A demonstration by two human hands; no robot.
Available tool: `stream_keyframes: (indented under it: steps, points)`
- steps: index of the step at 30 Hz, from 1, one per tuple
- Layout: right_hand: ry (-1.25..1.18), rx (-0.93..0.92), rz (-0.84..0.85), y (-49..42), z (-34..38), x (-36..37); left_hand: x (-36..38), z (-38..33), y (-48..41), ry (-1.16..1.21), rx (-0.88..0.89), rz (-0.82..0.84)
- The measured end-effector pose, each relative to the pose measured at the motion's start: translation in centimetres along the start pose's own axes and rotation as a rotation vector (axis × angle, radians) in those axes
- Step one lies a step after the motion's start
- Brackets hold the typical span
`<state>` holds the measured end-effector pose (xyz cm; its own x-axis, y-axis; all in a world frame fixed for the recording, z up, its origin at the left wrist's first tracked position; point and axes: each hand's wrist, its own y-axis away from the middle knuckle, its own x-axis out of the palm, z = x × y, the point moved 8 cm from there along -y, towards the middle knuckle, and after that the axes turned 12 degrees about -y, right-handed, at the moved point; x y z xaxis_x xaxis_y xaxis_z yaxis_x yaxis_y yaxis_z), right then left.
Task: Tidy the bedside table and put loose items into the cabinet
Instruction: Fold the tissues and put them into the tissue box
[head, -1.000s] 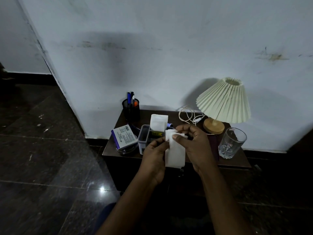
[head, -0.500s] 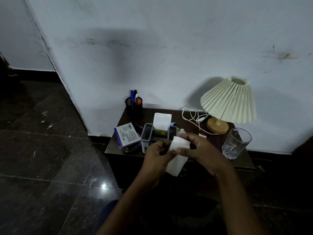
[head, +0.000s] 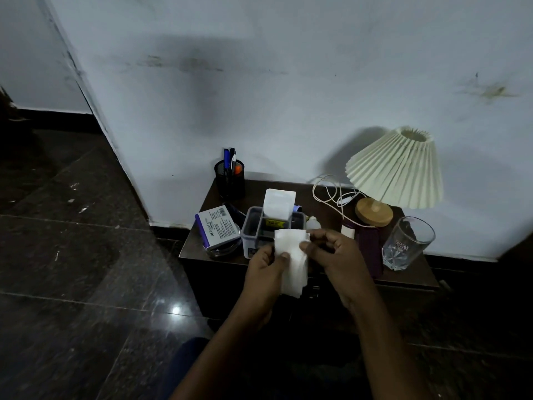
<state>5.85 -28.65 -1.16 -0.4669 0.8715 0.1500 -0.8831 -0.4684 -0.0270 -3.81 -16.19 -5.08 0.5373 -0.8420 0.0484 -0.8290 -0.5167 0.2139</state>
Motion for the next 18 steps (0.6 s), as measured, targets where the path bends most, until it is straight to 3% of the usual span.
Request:
stream_keyframes:
  steps: [5,9,12,18]
  points:
    - [-0.082,0.227,0.071,2.4,-4.1,2.9,0.4,0.2,0.3,0.030,0.017,-0.018]
    - [-0.054,0.040,-0.057,3.9,-3.5,4.7,1.6,-0.2,1.2,0.085,0.066,0.065]
    - [-0.071,0.004,-0.127,4.1,-2.9,4.8,1.6,-0.7,1.3,0.077,0.094,0.079]
    - [0.029,-0.095,-0.117,3.1,-0.8,3.9,0.2,-2.1,0.6,-0.004,0.138,0.028]
